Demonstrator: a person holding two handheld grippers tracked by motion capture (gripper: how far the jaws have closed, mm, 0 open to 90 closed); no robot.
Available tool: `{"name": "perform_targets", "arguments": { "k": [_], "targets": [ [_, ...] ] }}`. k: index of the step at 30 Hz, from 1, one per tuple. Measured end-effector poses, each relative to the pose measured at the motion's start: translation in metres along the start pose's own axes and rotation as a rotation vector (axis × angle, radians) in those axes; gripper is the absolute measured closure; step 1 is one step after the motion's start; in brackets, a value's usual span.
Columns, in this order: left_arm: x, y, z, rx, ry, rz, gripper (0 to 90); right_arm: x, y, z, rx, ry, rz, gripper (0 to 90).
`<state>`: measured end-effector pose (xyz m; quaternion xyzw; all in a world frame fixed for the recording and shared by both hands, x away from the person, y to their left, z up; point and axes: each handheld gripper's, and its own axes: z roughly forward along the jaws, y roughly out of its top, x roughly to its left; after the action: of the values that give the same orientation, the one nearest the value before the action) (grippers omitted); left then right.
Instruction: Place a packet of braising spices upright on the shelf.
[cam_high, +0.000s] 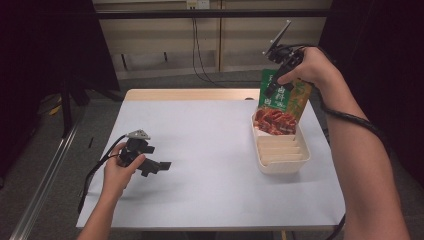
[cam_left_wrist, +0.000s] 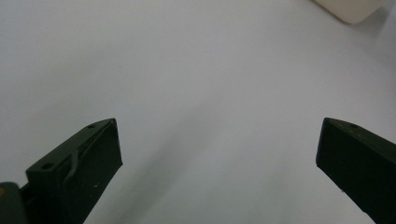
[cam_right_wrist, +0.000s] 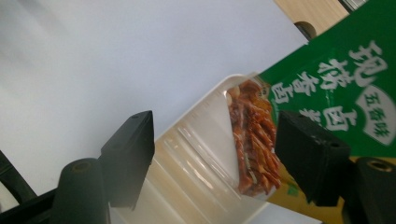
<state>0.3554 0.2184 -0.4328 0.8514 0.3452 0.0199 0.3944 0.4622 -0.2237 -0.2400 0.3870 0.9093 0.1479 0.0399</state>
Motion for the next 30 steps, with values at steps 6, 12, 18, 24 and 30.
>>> {"name": "perform_targets", "arguments": {
  "k": [6, 12, 18, 24, 30],
  "targets": [
    [0.000, 0.000, 0.000, 0.010, -0.010, 0.003, 0.0, 0.013, 0.003, 0.012, -0.015, 0.016, -0.026, 26.9],
    [-0.002, -0.001, 0.001, 0.011, -0.005, 0.006, 0.0, 0.028, 0.006, 0.024, -0.010, 0.037, -0.066, 24.7],
    [-0.001, -0.001, 0.000, 0.012, -0.012, 0.006, 0.0, 0.042, 0.008, 0.038, -0.009, 0.058, -0.088, 22.9],
    [-0.002, -0.001, 0.001, 0.018, -0.012, 0.011, 0.0, 0.054, 0.008, 0.049, -0.009, 0.072, -0.110, 22.2],
    [-0.002, -0.001, 0.001, 0.009, -0.008, 0.005, 0.0, 0.065, 0.007, 0.060, -0.020, 0.090, -0.128, 21.5]
  ]
}}
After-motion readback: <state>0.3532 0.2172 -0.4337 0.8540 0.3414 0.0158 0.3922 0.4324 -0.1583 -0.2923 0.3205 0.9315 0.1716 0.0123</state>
